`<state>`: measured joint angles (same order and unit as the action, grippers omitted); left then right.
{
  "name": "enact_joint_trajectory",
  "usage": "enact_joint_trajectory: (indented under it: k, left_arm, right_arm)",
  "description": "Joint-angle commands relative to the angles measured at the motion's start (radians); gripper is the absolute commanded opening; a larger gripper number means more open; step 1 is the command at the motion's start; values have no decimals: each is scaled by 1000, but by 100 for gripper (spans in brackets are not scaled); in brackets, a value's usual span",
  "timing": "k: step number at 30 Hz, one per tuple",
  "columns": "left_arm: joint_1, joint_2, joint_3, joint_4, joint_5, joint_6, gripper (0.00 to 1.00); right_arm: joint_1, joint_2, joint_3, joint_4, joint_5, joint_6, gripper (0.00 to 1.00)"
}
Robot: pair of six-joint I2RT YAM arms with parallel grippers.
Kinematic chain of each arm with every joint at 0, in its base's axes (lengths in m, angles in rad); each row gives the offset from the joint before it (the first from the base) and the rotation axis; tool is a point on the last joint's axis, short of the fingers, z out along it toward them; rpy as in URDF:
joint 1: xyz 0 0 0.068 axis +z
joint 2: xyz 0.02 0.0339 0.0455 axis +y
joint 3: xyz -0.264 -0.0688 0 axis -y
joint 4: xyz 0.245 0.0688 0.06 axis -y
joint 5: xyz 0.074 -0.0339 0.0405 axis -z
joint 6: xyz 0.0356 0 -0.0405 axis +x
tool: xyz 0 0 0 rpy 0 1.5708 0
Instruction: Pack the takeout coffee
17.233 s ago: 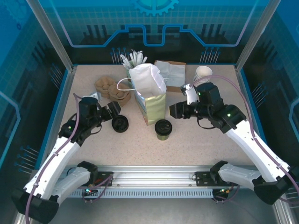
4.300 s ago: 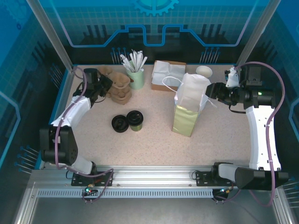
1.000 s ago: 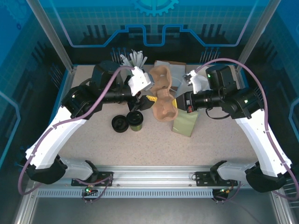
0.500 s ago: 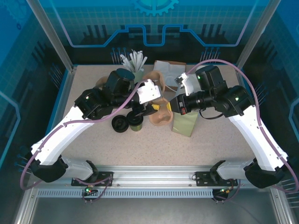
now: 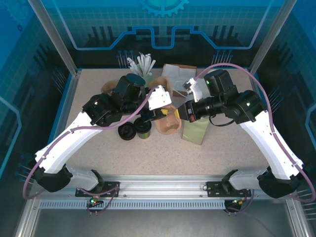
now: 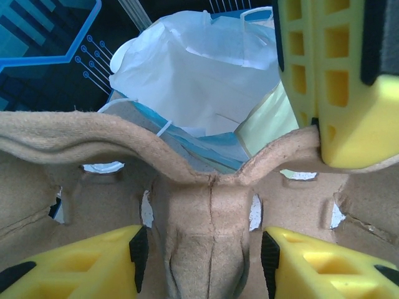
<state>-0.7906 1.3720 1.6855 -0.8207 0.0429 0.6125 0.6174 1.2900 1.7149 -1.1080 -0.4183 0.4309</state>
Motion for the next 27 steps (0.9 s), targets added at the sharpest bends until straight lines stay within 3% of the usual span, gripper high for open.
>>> enact_joint_trajectory:
  k: [1,7,15,27]
  left_arm:
    - [-7,7,-12,24,-23,26,53]
    - [-9,15,-8,23,-30,33,45]
    - [-10,22,-5,21,-40,45,51]
    - [-14,34,6,14,-37,48,42]
  right_arm:
    - [19,1,13,-9,2,13,0]
    - [21,3,17,-9,1,11,0]
    - [21,3,23,-12,4,8,0]
    - [20,-4,18,-12,15,5,0]
